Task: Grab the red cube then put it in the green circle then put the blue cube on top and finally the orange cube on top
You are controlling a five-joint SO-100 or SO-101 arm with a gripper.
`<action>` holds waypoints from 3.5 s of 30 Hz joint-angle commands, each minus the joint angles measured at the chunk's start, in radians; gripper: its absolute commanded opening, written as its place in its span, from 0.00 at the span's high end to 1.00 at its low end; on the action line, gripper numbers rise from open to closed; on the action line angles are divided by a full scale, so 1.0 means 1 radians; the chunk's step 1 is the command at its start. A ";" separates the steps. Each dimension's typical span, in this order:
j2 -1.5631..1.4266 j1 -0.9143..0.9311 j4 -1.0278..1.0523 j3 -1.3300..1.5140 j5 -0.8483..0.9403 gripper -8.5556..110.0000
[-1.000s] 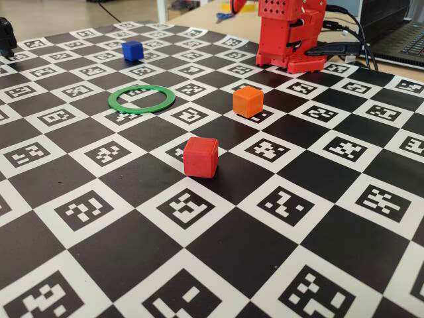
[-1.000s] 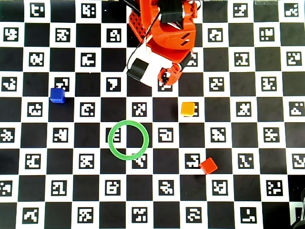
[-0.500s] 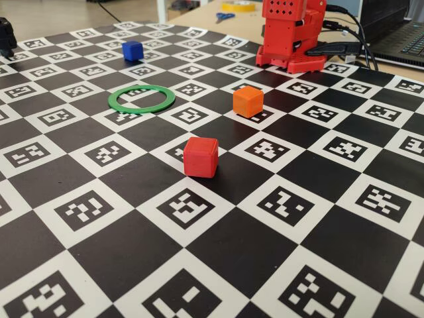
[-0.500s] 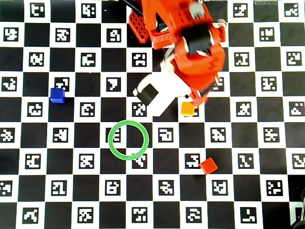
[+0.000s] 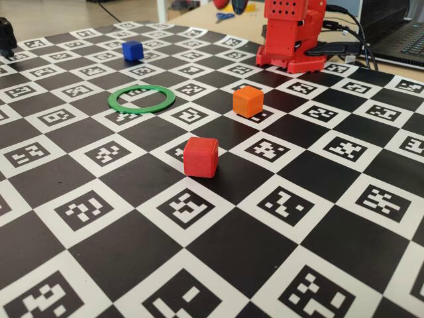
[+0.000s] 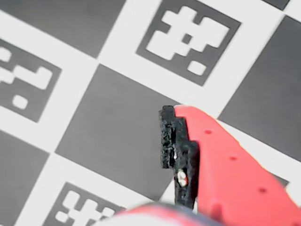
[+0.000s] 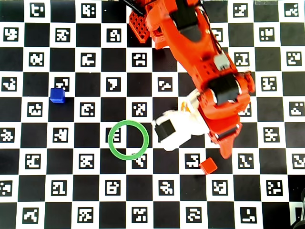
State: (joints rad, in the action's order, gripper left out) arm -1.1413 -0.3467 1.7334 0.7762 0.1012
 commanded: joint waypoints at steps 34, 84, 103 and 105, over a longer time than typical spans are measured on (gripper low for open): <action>0.261 0.034 -0.327 0.095 0.067 0.57; 0.302 0.025 -0.439 0.126 0.120 0.82; 0.054 0.034 -0.328 0.225 0.060 0.84; -0.003 0.041 -0.319 0.259 0.052 0.84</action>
State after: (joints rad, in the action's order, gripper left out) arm -0.9373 -0.3129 1.4051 1.0247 0.1641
